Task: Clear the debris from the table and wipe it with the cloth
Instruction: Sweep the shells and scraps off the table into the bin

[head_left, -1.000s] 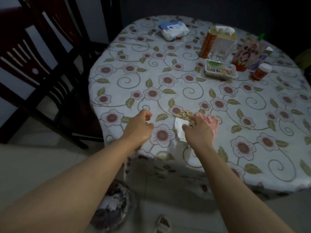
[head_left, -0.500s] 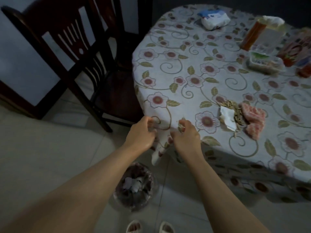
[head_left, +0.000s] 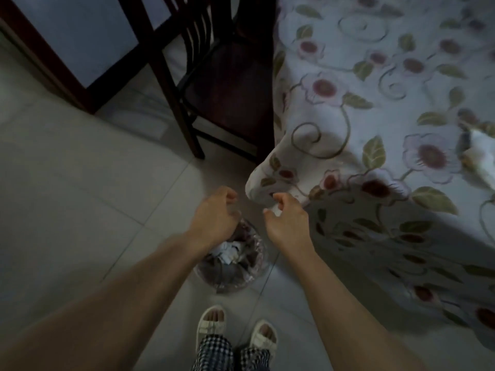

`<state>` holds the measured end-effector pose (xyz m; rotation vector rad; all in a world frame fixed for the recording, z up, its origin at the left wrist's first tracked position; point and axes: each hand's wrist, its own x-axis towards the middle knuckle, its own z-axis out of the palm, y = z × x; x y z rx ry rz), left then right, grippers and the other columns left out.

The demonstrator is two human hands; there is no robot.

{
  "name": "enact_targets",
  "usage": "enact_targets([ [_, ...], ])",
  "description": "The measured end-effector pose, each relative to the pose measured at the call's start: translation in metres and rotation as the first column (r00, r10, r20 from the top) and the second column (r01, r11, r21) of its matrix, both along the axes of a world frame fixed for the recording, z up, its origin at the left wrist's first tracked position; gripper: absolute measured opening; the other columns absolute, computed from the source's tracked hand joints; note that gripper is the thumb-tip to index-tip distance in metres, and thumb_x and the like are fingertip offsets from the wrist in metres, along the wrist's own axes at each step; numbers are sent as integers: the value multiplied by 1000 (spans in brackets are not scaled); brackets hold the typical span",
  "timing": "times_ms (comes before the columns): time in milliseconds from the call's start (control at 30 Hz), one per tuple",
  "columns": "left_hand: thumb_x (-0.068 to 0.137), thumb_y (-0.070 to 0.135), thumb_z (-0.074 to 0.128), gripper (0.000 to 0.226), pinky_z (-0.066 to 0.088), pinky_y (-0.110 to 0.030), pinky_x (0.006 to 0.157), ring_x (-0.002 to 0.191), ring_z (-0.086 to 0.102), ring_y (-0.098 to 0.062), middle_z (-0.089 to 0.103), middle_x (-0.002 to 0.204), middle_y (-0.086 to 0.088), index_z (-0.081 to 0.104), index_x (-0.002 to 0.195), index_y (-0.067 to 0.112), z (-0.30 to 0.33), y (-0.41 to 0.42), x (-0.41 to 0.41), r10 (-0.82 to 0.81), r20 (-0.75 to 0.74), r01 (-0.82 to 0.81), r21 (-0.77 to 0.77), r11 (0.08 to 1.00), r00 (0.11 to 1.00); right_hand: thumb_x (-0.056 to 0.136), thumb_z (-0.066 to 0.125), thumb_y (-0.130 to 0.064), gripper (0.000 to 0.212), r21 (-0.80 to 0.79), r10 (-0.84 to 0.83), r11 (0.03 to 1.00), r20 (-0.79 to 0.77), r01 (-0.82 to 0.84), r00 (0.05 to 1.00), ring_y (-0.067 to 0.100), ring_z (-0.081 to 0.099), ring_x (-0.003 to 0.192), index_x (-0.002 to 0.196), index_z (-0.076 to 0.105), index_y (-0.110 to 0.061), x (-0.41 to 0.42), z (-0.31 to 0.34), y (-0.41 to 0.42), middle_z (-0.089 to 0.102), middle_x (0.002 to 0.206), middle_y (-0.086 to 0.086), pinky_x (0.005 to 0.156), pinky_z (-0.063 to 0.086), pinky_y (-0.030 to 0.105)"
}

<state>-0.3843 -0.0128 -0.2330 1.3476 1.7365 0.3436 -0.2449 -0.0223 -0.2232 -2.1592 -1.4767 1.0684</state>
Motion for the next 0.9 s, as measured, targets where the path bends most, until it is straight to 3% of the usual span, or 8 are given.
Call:
enact_targets([
  [133,85,19,62,36,47,-39,97,111,60,-29,63,119,-8,54,119,11,-58,-12,-13,20,-69,-24,-53,998,997,91,56,-20,44,-91,54,994,9,-53,999,25,46,125,133,44,-11,-4,-56,-6,47,136,12,100,39,32],
  [267,84,18,54,34,49,-34,89,110,60,-31,64,116,-9,53,118,16,-117,-23,-25,24,-156,-51,-170,984,987,90,55,-18,44,-161,67,985,12,-64,998,25,48,124,132,44,-12,-9,-115,-12,47,137,11,100,40,33],
  [433,87,22,53,43,44,-34,90,117,55,-34,61,126,-13,48,129,13,-185,-32,-33,18,-230,-64,-195,979,973,91,53,-16,39,-210,59,976,33,-51,998,26,53,118,130,47,-13,-11,-185,-14,54,131,9,96,45,37],
  [567,84,35,51,48,43,-35,90,117,53,-36,59,126,-16,50,125,10,-239,-38,-40,66,-237,-121,-229,966,969,89,54,-12,38,-237,51,971,69,-33,996,25,55,115,127,51,-16,-9,-244,-17,59,125,7,92,44,31],
  [667,87,19,53,42,41,-40,94,121,48,-38,52,131,-18,44,127,8,-277,-43,-45,57,-291,-132,-243,961,955,85,58,-11,41,-225,61,974,121,-32,991,27,53,116,125,52,-15,-8,-286,-21,56,126,9,96,45,36],
  [767,83,11,54,49,40,-43,93,122,46,-40,49,132,-20,38,129,8,-303,-45,-48,62,-301,-142,-251,958,952,84,61,-9,53,-198,76,980,209,-34,975,29,45,125,134,43,-13,-7,-315,-24,38,140,9,100,42,37],
  [900,81,10,56,45,40,-45,87,116,50,-42,51,125,-23,36,121,6,-325,-45,-48,44,-343,-133,-241,961,938,83,56,1,64,-221,70,975,265,-10,962,32,46,120,139,34,-19,-3,-338,-23,34,138,13,94,42,35],
])
